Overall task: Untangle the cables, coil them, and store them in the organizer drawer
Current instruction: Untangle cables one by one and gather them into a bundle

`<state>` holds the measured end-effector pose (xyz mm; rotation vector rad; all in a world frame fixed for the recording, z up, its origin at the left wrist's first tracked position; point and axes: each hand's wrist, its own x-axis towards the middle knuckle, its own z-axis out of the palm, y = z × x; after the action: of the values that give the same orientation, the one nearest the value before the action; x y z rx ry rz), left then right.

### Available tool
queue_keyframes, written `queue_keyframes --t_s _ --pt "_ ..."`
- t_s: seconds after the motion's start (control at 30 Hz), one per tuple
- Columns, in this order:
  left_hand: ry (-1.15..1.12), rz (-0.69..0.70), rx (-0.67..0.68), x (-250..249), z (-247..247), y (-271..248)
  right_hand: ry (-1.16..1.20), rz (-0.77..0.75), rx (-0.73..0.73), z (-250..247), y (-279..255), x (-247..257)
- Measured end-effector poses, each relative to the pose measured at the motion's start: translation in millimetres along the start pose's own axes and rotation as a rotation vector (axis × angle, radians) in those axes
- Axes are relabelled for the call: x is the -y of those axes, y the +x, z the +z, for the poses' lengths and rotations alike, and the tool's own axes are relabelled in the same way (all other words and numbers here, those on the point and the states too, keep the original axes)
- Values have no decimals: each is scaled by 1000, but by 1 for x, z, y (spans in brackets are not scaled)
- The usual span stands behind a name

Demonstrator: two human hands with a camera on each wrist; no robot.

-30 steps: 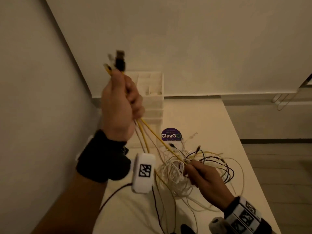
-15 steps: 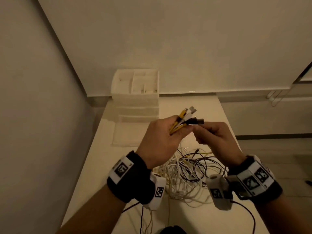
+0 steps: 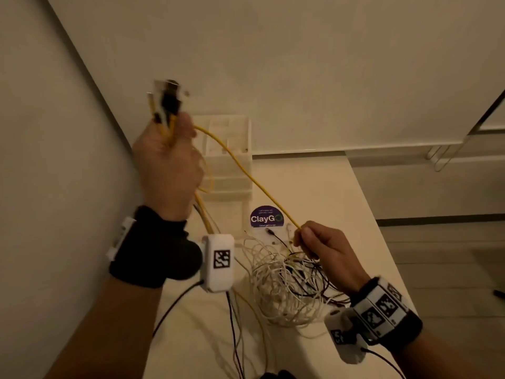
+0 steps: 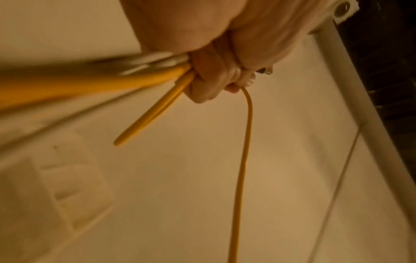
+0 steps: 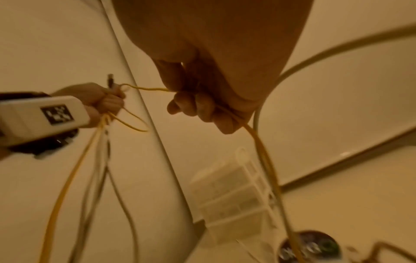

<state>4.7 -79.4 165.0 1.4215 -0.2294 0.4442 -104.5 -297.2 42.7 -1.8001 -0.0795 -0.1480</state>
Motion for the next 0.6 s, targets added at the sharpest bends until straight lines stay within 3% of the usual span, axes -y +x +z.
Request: queue_keyframes --t_s 0.1,0.2,0.37,0.43,0.6 --pt "229 73 -113 4 -23 13 -161 44 -73 -6 1 -25" --pt "493 183 -43 11 -20 -10 -204 23 -133 -10 6 -25" --pt "448 63 495 23 27 -68 -79 -74 -17 -13 22 9" --pt "485 87 590 29 37 -80 54 -94 21 -14 26 25" --pt "441 156 476 28 43 -76 366 -15 139 -12 28 44"
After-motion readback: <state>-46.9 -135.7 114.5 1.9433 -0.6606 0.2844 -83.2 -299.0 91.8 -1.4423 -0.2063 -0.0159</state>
